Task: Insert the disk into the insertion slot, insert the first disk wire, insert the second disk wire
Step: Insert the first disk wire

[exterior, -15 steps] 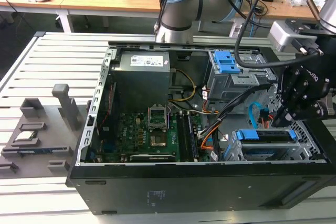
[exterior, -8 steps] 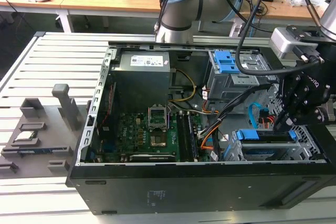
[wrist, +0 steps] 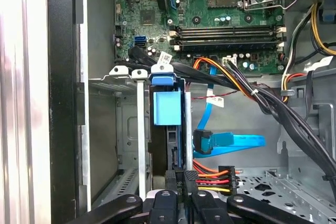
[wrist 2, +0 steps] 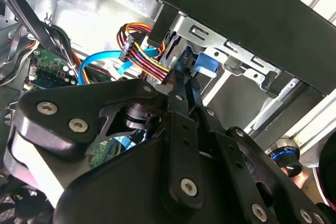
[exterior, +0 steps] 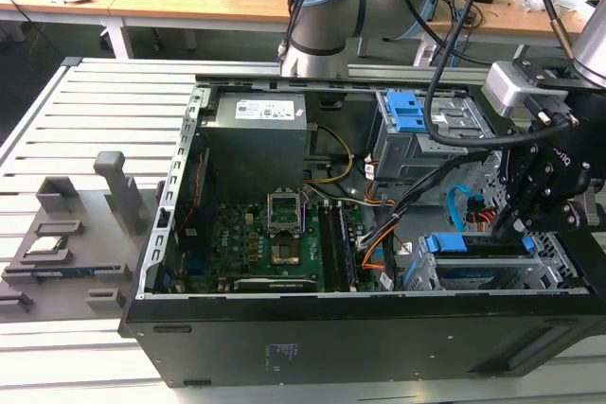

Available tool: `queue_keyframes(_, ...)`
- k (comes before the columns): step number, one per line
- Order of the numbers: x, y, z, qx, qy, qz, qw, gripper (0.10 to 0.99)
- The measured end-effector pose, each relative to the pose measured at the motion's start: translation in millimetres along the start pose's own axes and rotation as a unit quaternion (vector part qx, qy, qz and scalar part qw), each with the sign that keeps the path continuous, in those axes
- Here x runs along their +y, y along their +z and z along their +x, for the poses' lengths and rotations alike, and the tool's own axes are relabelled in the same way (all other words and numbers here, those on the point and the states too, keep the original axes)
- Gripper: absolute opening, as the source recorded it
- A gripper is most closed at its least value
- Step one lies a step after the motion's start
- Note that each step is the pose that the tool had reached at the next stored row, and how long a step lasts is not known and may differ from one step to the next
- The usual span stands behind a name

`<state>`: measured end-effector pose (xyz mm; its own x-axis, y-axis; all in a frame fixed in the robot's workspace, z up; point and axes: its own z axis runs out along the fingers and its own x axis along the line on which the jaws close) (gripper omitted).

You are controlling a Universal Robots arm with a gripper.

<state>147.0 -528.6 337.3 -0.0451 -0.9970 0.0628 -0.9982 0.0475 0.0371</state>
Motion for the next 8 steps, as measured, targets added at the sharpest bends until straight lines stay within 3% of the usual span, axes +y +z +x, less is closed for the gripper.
queue_keyframes(4, 0.0, 0.7, 0.0, -0.0003, 0.0, -0.0001, 1.0, 0.18)
queue_keyframes(5, 0.0, 0.7, 0.0, -0.0002, 0.0, 0.0, 1.0, 0.243)
queue_keyframes(8, 0.3, -5.6, 0.4, -0.0002, 0.0, 0.0, 1.0, 0.243)
